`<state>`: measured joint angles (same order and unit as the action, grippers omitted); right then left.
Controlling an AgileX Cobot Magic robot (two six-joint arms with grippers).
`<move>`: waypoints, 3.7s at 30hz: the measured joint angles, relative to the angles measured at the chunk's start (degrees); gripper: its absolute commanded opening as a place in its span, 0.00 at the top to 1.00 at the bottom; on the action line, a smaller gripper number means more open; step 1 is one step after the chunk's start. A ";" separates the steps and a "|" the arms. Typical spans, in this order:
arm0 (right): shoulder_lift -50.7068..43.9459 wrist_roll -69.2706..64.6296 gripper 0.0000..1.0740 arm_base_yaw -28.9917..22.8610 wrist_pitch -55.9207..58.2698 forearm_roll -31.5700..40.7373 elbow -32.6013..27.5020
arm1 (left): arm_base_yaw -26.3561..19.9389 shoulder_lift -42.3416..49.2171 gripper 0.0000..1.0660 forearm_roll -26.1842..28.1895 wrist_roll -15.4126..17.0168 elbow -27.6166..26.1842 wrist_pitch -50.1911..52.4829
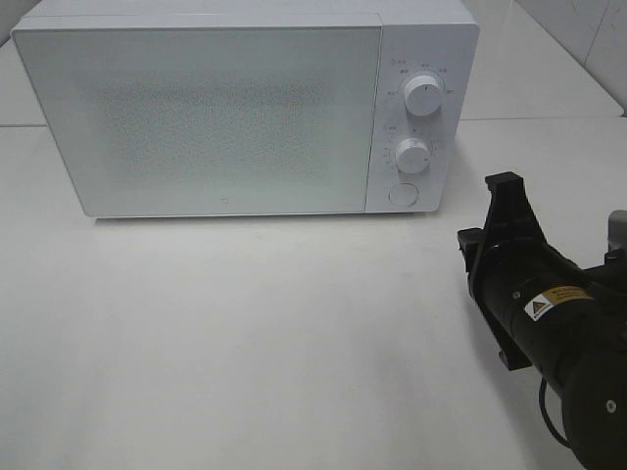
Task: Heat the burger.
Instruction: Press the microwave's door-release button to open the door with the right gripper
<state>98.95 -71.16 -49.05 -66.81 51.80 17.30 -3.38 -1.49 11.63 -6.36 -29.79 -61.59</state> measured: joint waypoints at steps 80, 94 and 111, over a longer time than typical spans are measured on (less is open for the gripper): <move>24.81 -3.72 1.00 18.45 12.72 -14.90 31.86 | 0.00 0.00 0.08 0.00 0.00 0.00 0.00; 26.53 -2.69 1.00 17.65 12.83 -10.03 36.10 | 0.00 0.00 0.08 0.00 0.00 0.00 0.00; 26.53 -1.78 1.00 17.30 13.52 -8.37 36.44 | 0.00 0.00 0.08 0.00 -0.06 0.00 0.00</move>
<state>125.48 -72.94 -31.74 -53.29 43.43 53.74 -3.38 -1.49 11.63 -6.42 -29.79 -61.59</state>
